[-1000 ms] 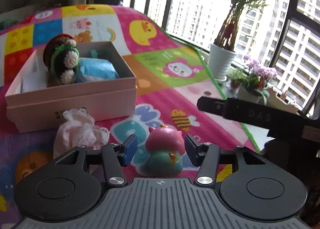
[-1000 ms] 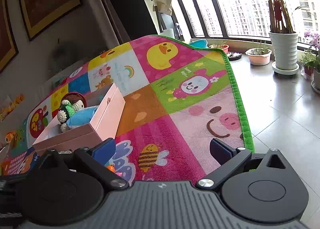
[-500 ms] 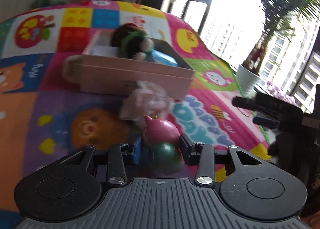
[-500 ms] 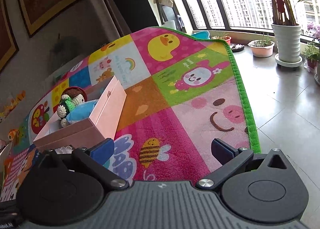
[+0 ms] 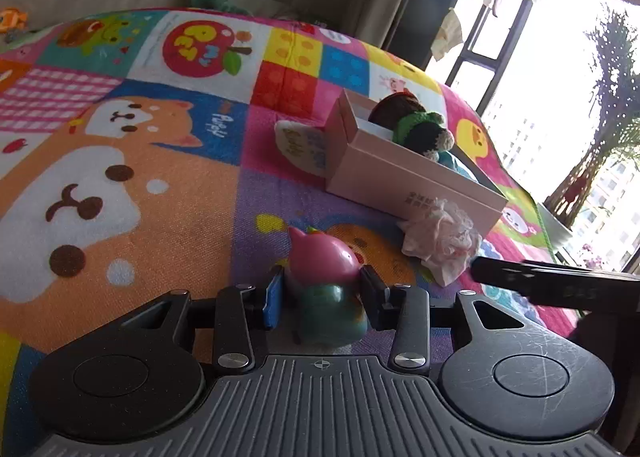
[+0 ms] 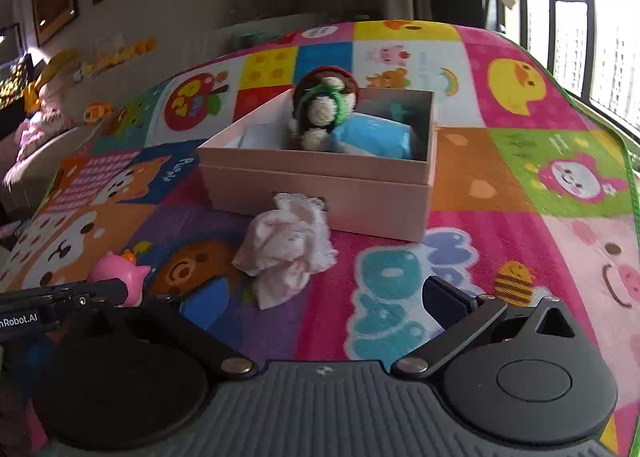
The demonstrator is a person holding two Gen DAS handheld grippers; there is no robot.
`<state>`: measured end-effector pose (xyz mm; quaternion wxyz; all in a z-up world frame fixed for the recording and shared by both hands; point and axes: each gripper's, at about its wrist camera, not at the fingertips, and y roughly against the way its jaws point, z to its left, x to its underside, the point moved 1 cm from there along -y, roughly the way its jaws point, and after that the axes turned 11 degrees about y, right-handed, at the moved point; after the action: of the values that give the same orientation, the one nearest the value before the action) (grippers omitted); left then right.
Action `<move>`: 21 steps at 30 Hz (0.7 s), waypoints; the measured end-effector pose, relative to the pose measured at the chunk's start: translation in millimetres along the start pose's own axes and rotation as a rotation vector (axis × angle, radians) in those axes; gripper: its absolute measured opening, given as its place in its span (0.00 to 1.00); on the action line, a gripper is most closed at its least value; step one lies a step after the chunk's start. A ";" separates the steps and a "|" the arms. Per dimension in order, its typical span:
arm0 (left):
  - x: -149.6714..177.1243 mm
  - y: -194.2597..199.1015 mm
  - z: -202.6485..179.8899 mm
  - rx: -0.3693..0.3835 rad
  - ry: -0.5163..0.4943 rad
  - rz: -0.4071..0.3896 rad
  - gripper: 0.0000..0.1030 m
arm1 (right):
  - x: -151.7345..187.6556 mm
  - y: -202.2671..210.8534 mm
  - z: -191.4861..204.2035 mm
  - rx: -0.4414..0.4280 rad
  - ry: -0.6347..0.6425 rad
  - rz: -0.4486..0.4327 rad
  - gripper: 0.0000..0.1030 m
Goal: Organize objects
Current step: 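Grasp the white lace pouf with the right while the left holds the bird toy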
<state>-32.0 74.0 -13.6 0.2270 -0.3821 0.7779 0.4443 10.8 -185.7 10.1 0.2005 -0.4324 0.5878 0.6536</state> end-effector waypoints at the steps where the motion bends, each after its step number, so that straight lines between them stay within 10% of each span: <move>1: 0.3 0.1 1.6 0.005 0.009 0.002 0.43 | -3.4 -4.5 7.8 0.002 0.029 0.005 1.00; 5: 0.4 0.6 6.6 0.020 0.033 0.004 0.43 | -12.7 -24.2 28.8 0.012 0.132 0.038 0.87; 12: 0.4 0.4 8.1 0.026 0.042 0.006 0.43 | -20.2 -30.1 40.2 -0.050 0.183 0.090 0.26; 21: -0.1 0.7 11.1 0.037 0.059 0.008 0.43 | 5.2 29.6 42.4 -0.209 0.287 0.115 0.27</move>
<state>-32.3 83.8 -18.7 0.2091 -0.3875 0.7940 0.4193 -28.8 -153.8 20.8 0.0312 -0.5054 0.5630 0.6532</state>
